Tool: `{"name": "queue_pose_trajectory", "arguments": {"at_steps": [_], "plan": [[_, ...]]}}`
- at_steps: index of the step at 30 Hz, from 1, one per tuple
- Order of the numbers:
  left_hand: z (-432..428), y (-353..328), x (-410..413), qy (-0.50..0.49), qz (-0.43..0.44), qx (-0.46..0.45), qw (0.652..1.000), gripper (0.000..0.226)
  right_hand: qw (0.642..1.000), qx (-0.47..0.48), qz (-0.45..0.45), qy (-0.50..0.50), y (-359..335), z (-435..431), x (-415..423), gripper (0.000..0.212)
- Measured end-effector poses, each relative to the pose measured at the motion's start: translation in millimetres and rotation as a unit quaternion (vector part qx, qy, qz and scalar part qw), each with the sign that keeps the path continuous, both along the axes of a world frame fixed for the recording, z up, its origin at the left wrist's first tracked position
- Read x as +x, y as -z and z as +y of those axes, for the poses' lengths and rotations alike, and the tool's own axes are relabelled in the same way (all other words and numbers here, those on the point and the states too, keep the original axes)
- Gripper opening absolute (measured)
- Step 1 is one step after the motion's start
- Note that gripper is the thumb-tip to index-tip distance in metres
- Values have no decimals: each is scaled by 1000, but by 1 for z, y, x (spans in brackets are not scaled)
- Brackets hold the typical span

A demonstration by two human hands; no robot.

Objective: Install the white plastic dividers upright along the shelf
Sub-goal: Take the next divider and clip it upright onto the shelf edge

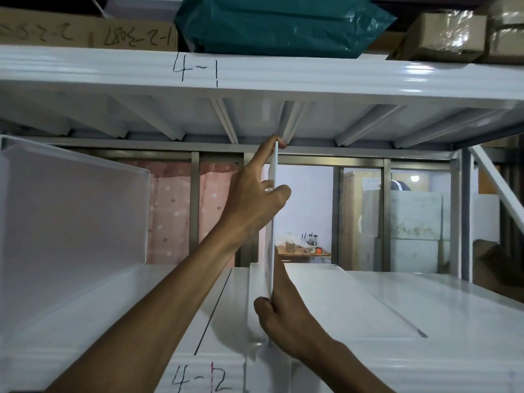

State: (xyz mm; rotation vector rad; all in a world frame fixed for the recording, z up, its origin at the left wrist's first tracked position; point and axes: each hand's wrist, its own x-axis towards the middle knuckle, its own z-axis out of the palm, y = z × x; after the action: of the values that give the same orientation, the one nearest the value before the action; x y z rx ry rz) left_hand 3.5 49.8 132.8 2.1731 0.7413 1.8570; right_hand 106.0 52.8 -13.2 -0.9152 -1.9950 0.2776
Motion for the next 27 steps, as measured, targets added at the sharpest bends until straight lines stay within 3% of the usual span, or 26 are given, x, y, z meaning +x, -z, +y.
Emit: {"name": "queue_pose_trajectory", "arguments": {"at_steps": [5, 9, 12, 16, 21, 27], "plan": [[-4, 0, 1, 2, 2, -7, 1000, 69, 1000, -3, -29, 2, 2, -3, 4, 82], [-3, 1, 3, 0, -2, -6, 1000, 69, 995, -75, -60, 29, 5, -12, 28, 84], [-6, 0, 3, -1, 5, -4, 1000, 71, 973, -102, -184, 96, 4, -12, 56, 84], [-12, 6, 3, -1, 6, -13, 1000, 81, 918, -161, -307, 194, 7, -9, 96, 83], [-15, 12, 16, -27, 11, 9, 1000, 96, 893, -205, -333, 222, 8, -12, 113, 80], [-15, 9, 22, -77, 1, 4, 997, 94, 891, -208, -331, 230, 4, -21, 139, 74]]}}
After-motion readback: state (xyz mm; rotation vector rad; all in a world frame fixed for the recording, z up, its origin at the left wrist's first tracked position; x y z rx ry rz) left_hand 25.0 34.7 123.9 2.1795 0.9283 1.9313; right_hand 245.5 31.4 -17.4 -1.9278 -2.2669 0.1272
